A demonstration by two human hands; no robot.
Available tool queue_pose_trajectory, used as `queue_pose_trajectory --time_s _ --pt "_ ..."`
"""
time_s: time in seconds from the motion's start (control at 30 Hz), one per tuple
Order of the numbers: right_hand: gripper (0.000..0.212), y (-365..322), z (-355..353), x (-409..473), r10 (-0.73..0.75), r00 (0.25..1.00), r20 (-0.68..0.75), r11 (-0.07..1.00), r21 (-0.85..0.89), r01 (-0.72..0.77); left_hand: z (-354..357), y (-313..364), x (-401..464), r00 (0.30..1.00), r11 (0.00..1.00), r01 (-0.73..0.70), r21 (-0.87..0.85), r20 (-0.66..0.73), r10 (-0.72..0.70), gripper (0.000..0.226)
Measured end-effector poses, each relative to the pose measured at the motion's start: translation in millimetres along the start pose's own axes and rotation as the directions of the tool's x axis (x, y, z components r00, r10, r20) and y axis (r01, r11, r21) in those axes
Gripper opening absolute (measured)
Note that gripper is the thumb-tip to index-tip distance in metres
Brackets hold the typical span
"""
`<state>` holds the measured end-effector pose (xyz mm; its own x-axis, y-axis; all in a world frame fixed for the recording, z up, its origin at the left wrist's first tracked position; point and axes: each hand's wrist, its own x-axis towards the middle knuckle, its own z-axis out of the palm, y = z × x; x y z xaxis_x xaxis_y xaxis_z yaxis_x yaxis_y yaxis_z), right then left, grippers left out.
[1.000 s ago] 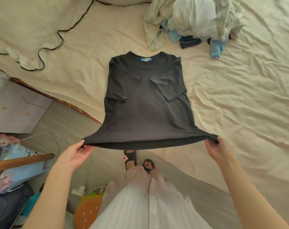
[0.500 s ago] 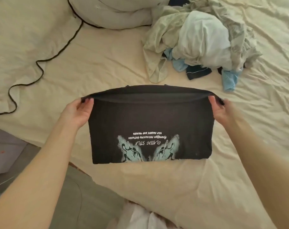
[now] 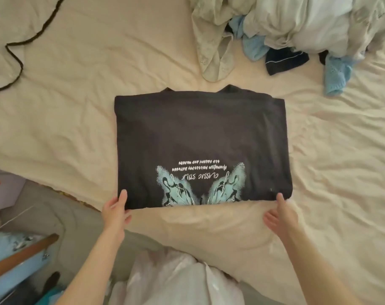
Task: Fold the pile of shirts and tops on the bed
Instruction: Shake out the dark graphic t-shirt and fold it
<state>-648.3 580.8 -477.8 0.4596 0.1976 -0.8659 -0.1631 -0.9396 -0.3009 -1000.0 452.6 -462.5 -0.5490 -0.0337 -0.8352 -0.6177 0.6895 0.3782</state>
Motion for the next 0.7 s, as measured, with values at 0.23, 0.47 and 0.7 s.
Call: queue_pose_trajectory --time_s 0.23,0.47,0.7 --pt "0.031 -19.1 8.8 0.2 -0.003 0.969 0.247 0.856 0.502 -0.125 12.7 -25.2 -6.4 0.975 0.901 0.177 -0.395 0.192 -0.108 0.030" --pt "0.020 -34.6 -23.7 -9.7 -0.067 0.983 0.171 0.864 0.502 -0.028 -9.3 -18.3 -29.2 0.998 0.886 -0.030 -0.463 0.033 0.051 0.019" --pt "0.014 -13.6 -45.9 5.6 0.052 0.984 0.170 0.923 0.368 -0.113 -11.5 -55.5 -47.2 1.000 0.896 0.020 -0.445 0.003 -0.021 0.039"
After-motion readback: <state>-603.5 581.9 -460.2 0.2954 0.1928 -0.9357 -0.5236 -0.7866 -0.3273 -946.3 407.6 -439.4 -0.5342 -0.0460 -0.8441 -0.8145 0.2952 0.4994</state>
